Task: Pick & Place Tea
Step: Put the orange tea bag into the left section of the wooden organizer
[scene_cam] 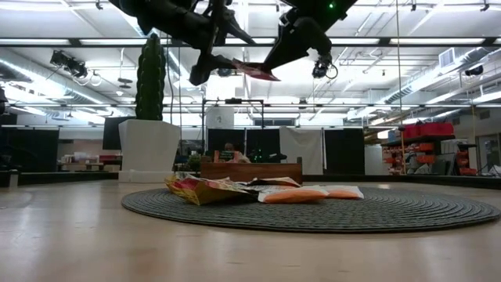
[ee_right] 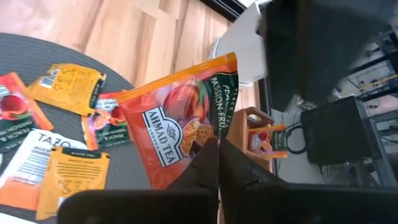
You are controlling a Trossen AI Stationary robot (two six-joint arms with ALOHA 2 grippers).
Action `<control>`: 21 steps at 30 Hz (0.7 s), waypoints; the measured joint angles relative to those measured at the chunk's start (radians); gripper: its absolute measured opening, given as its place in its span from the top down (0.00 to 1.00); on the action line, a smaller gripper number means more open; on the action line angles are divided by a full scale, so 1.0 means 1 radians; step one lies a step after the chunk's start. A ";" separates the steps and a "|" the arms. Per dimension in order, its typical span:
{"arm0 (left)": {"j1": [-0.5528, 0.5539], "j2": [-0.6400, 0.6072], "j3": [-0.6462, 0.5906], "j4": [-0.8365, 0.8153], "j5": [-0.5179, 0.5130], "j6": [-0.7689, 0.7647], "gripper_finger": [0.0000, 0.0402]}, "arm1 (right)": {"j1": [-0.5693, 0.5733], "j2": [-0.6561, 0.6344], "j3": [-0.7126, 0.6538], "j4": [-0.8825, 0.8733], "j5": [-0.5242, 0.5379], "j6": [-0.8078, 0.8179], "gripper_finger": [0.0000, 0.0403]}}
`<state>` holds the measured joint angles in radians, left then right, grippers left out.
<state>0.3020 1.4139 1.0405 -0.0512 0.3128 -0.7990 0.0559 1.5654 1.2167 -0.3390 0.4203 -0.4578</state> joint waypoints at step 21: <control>0.010 0.000 0.000 -0.110 0.042 0.052 0.52 | 0.000 0.000 0.000 0.055 0.008 -0.022 1.00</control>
<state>0.3122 1.4139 1.0405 -0.1608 0.3545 -0.7471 0.0563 1.5654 1.2171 -0.2836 0.4278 -0.4801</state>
